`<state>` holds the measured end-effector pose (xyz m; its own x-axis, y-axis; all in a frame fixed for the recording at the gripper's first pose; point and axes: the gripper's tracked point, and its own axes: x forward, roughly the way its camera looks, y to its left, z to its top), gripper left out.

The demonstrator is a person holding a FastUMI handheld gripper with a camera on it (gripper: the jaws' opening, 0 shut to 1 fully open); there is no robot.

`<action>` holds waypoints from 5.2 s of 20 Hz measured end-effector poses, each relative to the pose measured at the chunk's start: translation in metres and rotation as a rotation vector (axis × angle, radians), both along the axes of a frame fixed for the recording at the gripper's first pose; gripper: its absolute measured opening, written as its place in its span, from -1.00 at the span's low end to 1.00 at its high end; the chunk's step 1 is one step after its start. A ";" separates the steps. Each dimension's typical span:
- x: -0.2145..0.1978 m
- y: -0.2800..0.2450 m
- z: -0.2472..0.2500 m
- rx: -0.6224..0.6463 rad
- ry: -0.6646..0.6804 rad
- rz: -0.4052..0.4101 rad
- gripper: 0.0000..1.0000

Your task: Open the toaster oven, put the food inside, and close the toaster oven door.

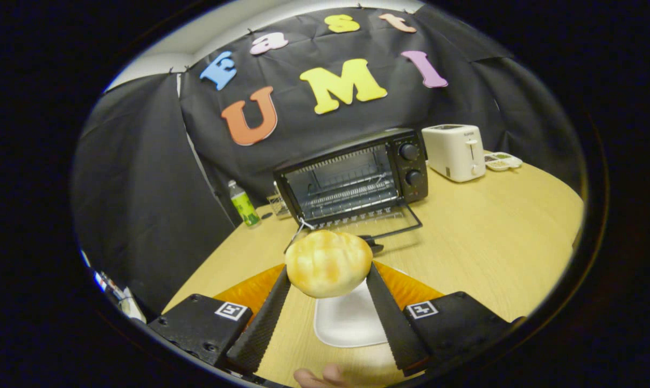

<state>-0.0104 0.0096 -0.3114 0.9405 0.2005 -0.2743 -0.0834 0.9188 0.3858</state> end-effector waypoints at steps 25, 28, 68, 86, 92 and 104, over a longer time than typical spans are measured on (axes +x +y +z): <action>0.227 -0.004 -0.008 0.275 0.021 -0.076 0.84; 0.249 -0.006 -0.012 0.269 0.032 -0.094 0.85; 0.119 0.008 -0.054 -0.239 0.212 0.006 1.00; 0.106 0.004 -0.088 -0.336 0.403 -0.025 1.00; 0.107 0.003 -0.070 -0.300 0.385 -0.042 1.00; 0.114 0.002 -0.038 -0.299 0.306 -0.057 1.00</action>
